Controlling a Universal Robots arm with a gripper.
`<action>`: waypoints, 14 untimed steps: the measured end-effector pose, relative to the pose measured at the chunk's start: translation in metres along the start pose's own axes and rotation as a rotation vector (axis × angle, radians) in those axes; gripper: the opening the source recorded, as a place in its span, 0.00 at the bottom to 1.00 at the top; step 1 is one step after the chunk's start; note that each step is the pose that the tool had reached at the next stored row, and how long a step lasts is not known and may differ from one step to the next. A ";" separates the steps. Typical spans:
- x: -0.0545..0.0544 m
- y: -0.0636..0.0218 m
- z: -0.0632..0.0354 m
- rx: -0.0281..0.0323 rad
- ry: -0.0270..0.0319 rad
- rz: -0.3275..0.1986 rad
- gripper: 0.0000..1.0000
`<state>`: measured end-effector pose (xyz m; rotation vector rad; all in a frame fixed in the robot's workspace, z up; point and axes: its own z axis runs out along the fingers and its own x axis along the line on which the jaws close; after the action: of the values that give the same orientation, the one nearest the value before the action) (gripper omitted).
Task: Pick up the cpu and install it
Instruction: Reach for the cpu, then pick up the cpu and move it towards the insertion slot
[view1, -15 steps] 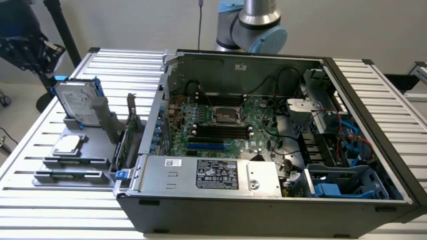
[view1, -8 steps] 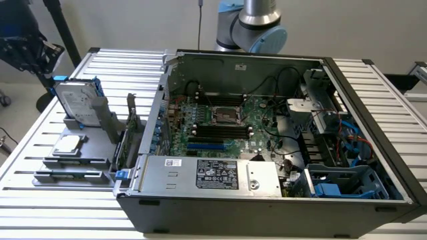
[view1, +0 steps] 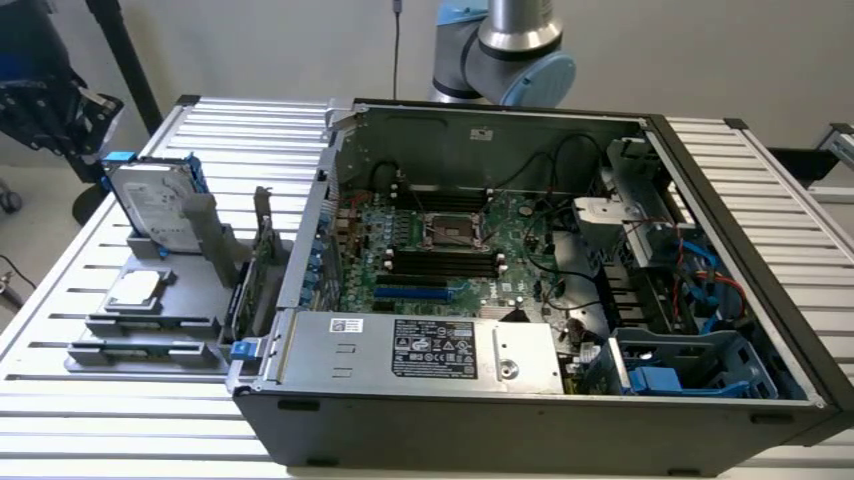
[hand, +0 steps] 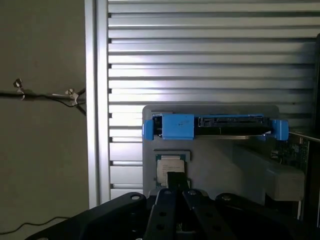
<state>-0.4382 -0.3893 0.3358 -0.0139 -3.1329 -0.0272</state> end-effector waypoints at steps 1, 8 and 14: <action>0.000 0.0000 0.0000 0.0000 0.0000 0.000 0.11; 0.000 -0.0001 0.0001 -0.0001 -0.0001 0.000 0.11; 0.000 0.0000 0.0000 -0.0001 -0.0001 0.000 0.18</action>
<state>-0.4382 -0.3893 0.3358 -0.0136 -3.1330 -0.0273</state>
